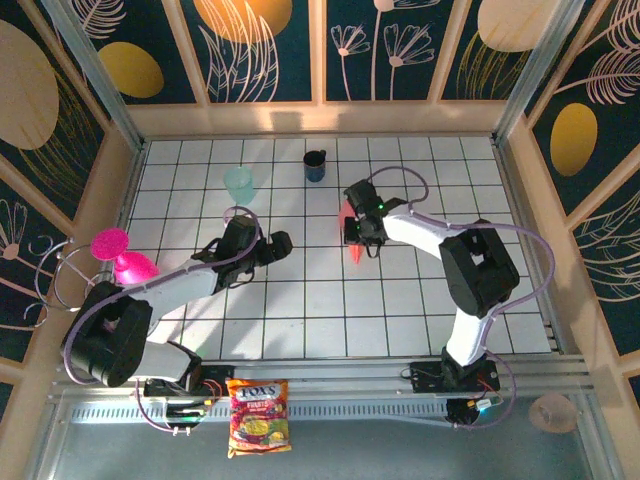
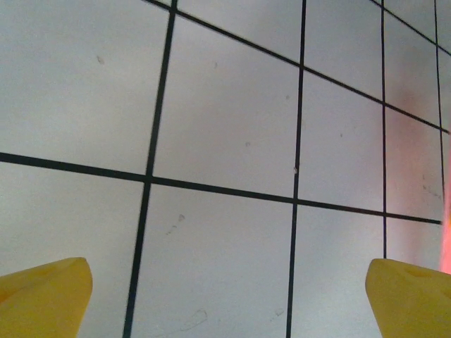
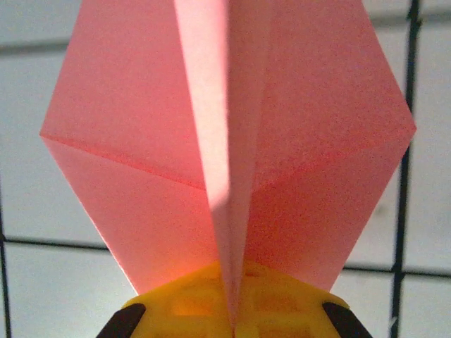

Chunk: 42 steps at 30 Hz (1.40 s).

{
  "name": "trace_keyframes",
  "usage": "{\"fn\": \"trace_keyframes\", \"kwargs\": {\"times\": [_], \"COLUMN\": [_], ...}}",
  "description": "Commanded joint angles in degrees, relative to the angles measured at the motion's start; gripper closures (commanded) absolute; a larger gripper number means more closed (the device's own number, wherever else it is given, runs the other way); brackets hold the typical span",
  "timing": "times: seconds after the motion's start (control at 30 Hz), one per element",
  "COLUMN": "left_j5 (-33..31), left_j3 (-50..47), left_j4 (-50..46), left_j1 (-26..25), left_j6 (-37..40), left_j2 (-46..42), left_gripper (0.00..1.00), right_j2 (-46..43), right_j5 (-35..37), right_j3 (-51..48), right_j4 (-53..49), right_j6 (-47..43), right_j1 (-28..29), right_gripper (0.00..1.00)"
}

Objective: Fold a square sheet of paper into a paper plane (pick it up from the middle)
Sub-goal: Move the paper plane to the top-center of the table.

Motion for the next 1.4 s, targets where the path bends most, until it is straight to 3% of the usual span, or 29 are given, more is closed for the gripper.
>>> {"fn": "trace_keyframes", "kwargs": {"times": [0.0,0.37,0.67,1.0,1.37], "left_j5": [-3.73,-3.82,-3.05,-2.16,-1.9], "left_j3": [1.17,0.89,1.7,1.68,1.61], "left_j4": [-2.97,-3.49,-3.84,-3.45,-3.36], "left_j1": [0.01,0.03,0.01,0.01,0.03], "left_j6": [2.55,2.52,2.46,2.32,2.15], "left_j2": [-1.59,-1.78,-0.57,0.36,0.77], "left_gripper": [0.01,0.01,0.01,0.01,0.01], "right_j2": [0.67,14.25,19.91,23.79,26.32], "right_j5": [-0.16,-3.36,-9.23,-3.21,1.45], "right_j3": [3.96,19.91,24.56,26.92,26.52], "right_j4": [2.35,-2.8,-4.97,-7.53,-7.59], "right_j6": [-6.1,-11.22,-12.09,-9.04,-7.7], "right_j1": [-3.72,-9.63,-10.47,-10.2,-9.39], "right_gripper": [0.93,0.93,0.88,0.67,0.6]}}
